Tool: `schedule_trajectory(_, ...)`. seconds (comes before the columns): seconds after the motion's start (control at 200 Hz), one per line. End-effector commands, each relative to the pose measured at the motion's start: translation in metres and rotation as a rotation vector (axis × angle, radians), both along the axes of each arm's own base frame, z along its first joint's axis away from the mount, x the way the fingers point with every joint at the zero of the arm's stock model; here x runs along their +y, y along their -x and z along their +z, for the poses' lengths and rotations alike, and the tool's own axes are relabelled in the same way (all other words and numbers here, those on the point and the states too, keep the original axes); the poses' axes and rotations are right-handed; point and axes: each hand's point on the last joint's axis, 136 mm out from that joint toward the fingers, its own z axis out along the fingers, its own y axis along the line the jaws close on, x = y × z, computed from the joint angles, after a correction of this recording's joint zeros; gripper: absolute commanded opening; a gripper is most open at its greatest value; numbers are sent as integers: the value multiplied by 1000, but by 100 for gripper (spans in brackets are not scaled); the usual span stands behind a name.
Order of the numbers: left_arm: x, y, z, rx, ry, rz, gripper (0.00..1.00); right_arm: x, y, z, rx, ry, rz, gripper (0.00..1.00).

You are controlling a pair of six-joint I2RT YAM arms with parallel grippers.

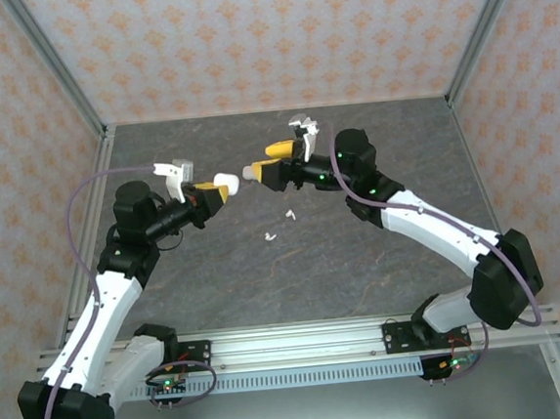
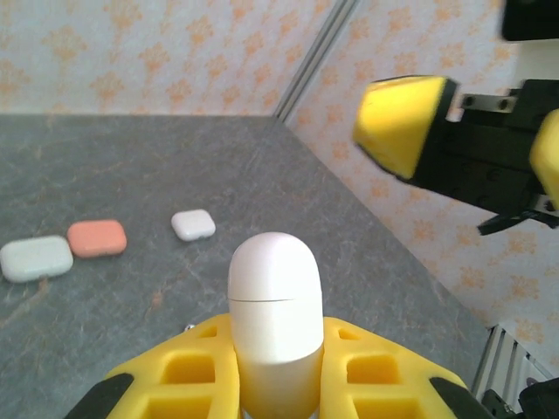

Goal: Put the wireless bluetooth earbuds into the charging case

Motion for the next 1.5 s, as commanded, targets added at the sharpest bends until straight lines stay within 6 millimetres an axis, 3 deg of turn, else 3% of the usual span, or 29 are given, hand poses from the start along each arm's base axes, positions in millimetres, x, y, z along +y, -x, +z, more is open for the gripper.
schedule_trajectory(0.0, -7, 6, 39, -213, -10, -23, 3, 16, 0, 16, 42, -70, 64, 79)
schedule_trajectory(0.275, -15, 16, 39, -227, -51, -55, 2, 43, -7, -11, 79, -22, 99, 77)
schedule_trajectory(0.866, -19, 14, 44, -233, -32, -55, 2, 47, -30, -37, 143, 25, 13, 71)
schedule_trajectory(1.206, -19, 13, 42, -226, -45, -53, 2, 50, -44, -37, 170, 22, 1, 71)
schedule_trajectory(1.496, -15, 9, 35, -229, -73, -24, 2, 21, -29, -18, 113, -3, 6, 76)
